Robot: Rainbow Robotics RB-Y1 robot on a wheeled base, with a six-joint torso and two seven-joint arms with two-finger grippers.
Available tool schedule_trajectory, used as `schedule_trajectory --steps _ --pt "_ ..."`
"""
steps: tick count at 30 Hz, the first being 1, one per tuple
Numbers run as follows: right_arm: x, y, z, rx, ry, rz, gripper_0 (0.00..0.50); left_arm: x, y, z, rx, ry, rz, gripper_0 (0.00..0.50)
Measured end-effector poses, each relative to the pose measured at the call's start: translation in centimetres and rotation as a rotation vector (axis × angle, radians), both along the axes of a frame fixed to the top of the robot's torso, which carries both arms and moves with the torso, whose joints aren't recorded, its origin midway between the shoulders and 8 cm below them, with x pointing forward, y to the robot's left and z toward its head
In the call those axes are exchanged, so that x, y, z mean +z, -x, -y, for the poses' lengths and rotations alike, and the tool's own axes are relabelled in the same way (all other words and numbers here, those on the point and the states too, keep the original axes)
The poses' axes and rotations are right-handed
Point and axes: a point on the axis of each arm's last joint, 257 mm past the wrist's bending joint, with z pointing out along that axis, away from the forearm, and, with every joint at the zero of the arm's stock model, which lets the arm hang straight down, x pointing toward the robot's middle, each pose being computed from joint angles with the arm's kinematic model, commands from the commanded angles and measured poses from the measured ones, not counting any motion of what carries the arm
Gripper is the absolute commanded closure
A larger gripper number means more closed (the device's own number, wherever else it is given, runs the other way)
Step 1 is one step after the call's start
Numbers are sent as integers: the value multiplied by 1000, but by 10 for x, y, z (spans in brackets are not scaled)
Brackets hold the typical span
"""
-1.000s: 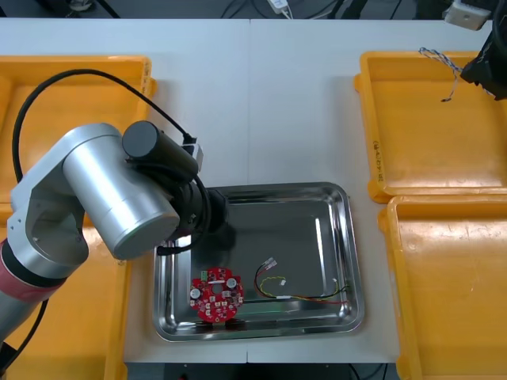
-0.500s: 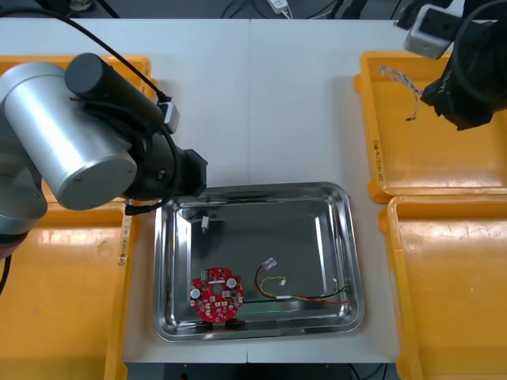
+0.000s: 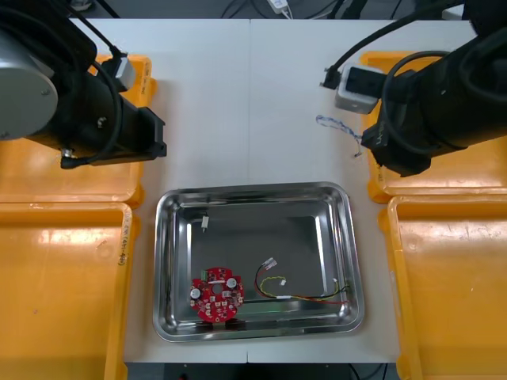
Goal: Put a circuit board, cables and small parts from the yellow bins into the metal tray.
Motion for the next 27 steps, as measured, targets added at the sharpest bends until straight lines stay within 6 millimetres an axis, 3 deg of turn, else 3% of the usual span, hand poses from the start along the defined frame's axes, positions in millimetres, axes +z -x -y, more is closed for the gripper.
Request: schedule_trajectory --steps 9,20,27 --pt "-43 22 -31 88 69 -77 500 4 -25 -34 -148 -134 3 0" --pt "-99 39 -27 98 174 -143 500 -1 -43 -81 -79 -139 -49 0" --pt "-116 40 -38 112 206 -124 500 -10 -49 -111 -263 -264 -53 0"
